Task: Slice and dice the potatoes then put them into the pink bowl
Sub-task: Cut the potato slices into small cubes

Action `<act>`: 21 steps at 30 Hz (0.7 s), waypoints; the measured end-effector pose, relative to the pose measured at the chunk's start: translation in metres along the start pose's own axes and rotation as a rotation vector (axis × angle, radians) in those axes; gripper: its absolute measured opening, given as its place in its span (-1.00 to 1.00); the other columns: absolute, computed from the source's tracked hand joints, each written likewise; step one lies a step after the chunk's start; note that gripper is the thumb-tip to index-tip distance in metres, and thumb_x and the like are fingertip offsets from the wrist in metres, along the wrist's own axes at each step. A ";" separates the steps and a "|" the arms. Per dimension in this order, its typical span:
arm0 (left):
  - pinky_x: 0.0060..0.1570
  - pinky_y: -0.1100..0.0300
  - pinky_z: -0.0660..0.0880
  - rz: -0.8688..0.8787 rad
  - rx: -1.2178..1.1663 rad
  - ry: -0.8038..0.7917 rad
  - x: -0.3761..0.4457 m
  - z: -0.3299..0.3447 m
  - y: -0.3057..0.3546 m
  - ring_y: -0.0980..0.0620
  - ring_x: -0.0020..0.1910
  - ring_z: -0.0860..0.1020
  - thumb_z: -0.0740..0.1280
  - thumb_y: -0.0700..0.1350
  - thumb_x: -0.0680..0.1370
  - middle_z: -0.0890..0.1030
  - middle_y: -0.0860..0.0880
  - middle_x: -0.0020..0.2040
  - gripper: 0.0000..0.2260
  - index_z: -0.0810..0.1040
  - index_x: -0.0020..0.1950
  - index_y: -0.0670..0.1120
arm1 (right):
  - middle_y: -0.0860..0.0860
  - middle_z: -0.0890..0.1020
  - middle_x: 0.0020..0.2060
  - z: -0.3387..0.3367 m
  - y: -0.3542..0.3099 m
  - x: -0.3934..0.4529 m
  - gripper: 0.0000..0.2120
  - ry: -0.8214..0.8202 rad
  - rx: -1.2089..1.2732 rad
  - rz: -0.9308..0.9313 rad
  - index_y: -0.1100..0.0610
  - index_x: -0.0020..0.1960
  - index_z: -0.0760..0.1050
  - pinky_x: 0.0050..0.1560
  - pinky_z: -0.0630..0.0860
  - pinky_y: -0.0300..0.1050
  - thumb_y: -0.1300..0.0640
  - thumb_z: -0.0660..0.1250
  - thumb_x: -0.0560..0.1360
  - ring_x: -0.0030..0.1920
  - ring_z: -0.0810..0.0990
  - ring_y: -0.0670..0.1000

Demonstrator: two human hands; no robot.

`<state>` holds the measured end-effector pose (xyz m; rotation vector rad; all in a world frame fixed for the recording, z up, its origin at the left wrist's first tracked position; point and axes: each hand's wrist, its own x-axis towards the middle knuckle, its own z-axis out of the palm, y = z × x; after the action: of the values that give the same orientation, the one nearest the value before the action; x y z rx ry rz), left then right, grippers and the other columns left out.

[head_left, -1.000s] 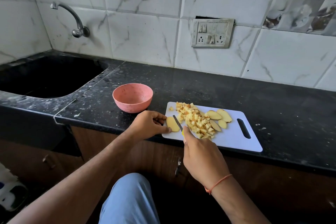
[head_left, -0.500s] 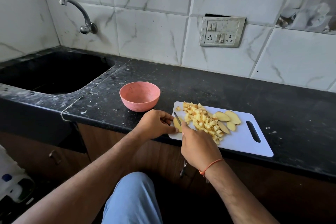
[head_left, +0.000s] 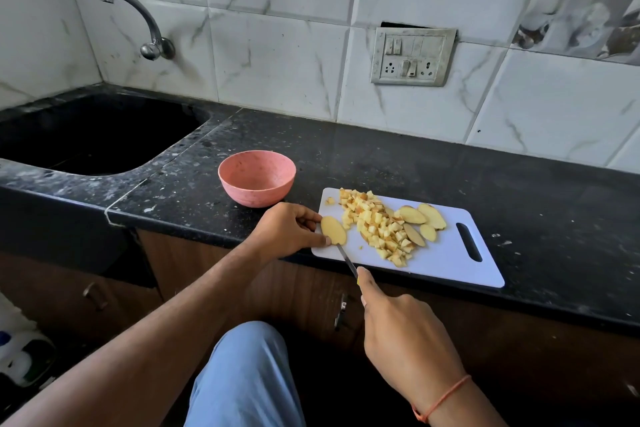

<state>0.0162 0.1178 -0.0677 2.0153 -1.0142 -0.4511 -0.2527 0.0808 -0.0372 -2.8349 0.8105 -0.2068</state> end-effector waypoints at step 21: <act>0.02 0.09 0.70 -0.037 -0.022 0.001 -0.001 -0.003 0.000 0.09 -0.11 0.73 0.69 0.00 0.40 0.76 0.13 -0.17 -0.69 0.78 0.10 0.01 | 0.01 0.55 -0.24 0.017 -0.025 0.077 -0.44 0.084 -0.075 -0.008 0.08 0.67 0.12 -0.34 0.41 -0.11 0.15 0.13 0.68 -0.26 0.53 -0.01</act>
<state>0.0175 0.1198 -0.0665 2.0173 -0.9690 -0.4790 -0.1723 0.0629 -0.0420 -2.9173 0.8405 -0.3048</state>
